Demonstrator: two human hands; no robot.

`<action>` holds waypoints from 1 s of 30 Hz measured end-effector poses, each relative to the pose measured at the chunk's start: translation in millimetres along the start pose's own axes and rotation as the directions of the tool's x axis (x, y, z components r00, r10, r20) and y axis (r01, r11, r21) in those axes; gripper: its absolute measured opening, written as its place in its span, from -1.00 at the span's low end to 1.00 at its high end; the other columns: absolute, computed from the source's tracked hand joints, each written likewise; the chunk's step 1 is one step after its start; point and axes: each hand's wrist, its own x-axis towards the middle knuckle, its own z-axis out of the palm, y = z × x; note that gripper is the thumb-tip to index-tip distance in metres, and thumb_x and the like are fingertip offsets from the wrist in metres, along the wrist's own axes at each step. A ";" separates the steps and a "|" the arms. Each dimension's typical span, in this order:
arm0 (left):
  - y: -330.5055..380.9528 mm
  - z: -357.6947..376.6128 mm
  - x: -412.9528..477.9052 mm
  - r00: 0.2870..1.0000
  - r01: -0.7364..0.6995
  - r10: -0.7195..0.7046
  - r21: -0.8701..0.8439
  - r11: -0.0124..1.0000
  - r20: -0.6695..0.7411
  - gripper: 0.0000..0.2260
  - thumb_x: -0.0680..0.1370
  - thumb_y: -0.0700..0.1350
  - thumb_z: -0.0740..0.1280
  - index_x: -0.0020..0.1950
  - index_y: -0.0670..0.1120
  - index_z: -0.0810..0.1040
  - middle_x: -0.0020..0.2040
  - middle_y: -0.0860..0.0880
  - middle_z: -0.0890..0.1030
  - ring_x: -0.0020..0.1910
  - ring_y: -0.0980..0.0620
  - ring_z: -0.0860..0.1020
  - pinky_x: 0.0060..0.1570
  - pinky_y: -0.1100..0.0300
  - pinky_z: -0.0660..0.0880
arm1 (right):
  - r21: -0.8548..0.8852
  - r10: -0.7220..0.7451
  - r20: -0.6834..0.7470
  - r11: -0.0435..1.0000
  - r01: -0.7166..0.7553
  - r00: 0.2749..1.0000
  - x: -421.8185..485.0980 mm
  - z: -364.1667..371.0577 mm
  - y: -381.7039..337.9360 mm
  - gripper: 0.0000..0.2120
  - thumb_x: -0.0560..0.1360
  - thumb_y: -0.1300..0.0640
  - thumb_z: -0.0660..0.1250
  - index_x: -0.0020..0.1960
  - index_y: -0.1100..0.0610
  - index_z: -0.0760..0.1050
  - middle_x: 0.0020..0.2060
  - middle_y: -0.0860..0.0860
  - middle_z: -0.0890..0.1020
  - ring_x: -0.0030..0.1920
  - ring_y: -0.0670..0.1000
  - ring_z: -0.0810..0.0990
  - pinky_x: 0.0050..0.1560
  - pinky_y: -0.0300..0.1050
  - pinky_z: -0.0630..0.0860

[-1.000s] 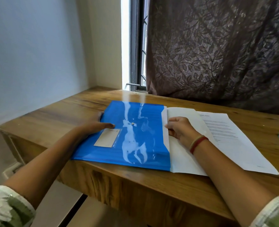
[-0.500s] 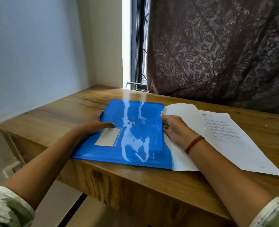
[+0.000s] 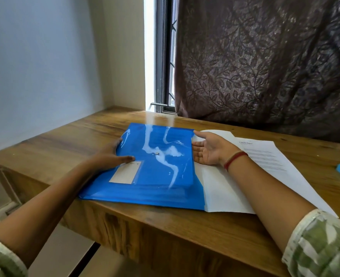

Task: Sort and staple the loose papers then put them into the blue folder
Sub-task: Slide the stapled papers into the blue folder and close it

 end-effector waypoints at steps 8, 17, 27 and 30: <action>24.4 -6.1 -4.7 0.991 0.072 -0.081 0.082 0.994 0.111 -0.29 0.51 -0.08 0.44 0.55 -0.12 0.16 0.49 -0.14 0.31 0.40 -0.12 0.34 0.33 0.06 0.26 | -0.338 -0.327 -0.220 0.909 0.242 0.919 -21.4 -43.5 3.4 -0.79 0.57 0.07 0.32 0.14 0.16 0.51 0.02 0.12 0.55 -0.09 0.03 0.55 0.01 -0.08 0.55; 121.6 61.5 -2.2 0.908 -0.412 0.416 0.308 0.858 0.057 -0.28 0.38 0.06 0.52 0.46 -0.13 0.35 0.43 -0.18 0.37 0.42 -0.17 0.34 0.40 -0.10 0.26 | -0.824 -0.626 -0.547 0.520 -0.225 0.555 -69.4 -166.1 6.6 -0.52 0.59 -0.02 0.27 0.41 0.18 0.32 0.36 0.17 0.43 0.31 0.23 0.45 0.22 0.11 0.45; 247.1 207.0 6.0 0.782 -0.619 0.575 0.192 0.761 0.241 -0.62 0.63 0.00 0.26 0.43 -0.03 0.38 0.46 -0.07 0.40 0.41 -0.10 0.38 0.41 0.00 0.31 | -0.839 -0.612 -0.524 0.492 -0.234 0.592 -78.5 -170.8 14.3 -0.58 0.56 -0.04 0.32 0.34 0.11 0.37 0.24 0.10 0.51 0.05 0.08 0.51 -0.20 -0.17 0.40; 259.3 219.3 42.4 0.822 -0.570 0.533 0.283 0.771 0.201 -0.57 0.63 0.04 0.24 0.48 -0.04 0.33 0.46 -0.11 0.40 0.41 -0.16 0.38 0.39 -0.07 0.35 | -0.843 -0.634 -0.531 0.461 -0.276 0.563 -77.5 -171.4 13.4 -0.63 0.52 -0.06 0.37 0.23 0.07 0.42 0.13 0.07 0.56 -0.07 0.05 0.51 -0.23 -0.19 0.41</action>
